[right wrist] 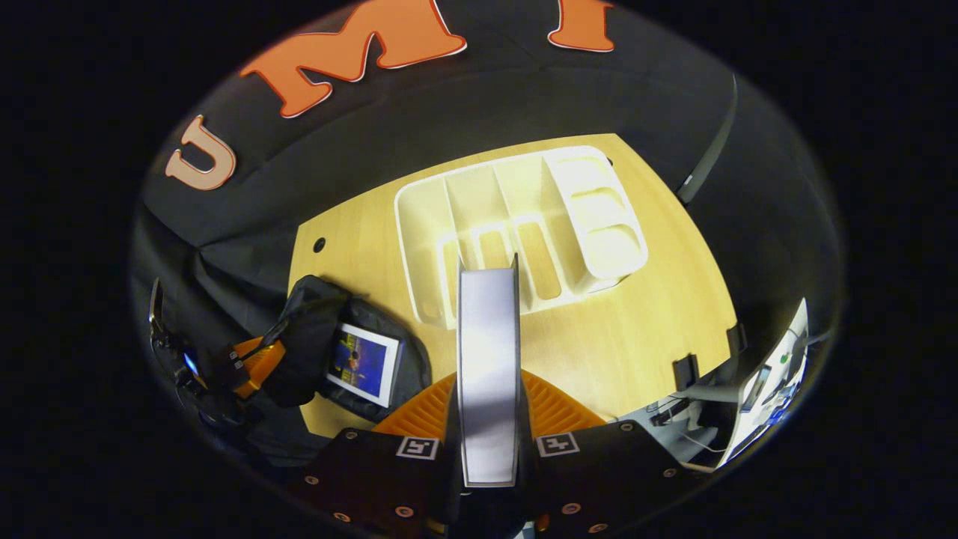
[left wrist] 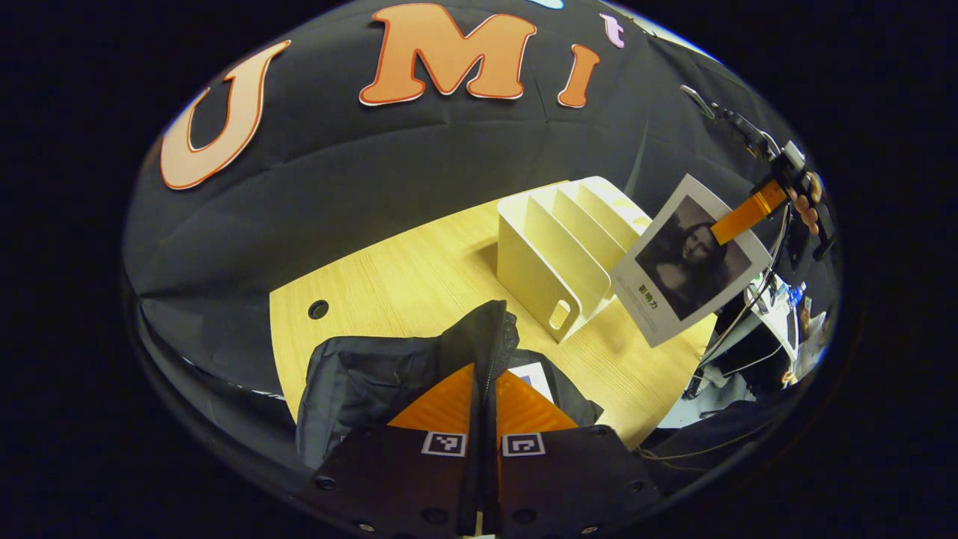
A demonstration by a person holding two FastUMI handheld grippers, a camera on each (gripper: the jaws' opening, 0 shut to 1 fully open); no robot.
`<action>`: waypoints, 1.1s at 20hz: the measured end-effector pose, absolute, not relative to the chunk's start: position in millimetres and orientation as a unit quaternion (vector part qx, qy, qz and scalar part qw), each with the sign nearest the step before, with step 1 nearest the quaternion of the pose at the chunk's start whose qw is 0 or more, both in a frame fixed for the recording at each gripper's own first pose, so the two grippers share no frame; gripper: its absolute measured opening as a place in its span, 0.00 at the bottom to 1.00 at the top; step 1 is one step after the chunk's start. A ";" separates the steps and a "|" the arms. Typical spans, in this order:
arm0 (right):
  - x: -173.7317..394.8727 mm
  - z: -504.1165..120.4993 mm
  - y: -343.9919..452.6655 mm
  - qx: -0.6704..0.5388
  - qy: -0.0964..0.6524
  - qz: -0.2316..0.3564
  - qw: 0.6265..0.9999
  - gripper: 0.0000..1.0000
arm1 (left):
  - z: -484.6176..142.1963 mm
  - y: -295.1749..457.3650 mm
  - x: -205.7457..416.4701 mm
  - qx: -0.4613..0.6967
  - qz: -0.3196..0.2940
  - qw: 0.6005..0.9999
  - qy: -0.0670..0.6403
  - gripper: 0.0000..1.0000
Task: Open the schoolbag, grab two books from the bookshelf and put them into the schoolbag.
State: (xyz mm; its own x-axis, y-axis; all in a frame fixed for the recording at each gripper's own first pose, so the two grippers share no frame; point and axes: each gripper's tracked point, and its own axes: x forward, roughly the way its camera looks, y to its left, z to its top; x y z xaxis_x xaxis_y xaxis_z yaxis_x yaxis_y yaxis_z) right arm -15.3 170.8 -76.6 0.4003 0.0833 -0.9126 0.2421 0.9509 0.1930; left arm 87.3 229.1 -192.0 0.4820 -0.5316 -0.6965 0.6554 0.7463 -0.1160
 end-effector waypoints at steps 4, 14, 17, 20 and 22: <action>-44.4 -64.7 194.7 0.172 0.530 -0.027 0.830 0.33 | -191.9 232.7 88.8 0.094 -0.361 0.851 0.371 0.04; -39.1 -94.6 320.6 0.323 0.476 0.108 0.811 0.32 | -170.4 243.4 99.6 0.076 -0.370 0.856 0.354 0.04; -20.9 -126.6 342.3 0.393 0.461 0.112 0.788 0.41 | -163.5 251.6 102.7 0.074 -0.369 0.860 0.346 0.04; -1.5 -141.2 361.3 0.454 0.434 0.119 0.769 0.31 | -157.7 251.5 102.4 0.062 -0.374 0.860 0.341 0.04; 5.9 -151.3 377.0 0.464 0.424 0.124 0.768 0.30 | -151.1 250.2 103.3 0.053 -0.379 0.861 0.336 0.04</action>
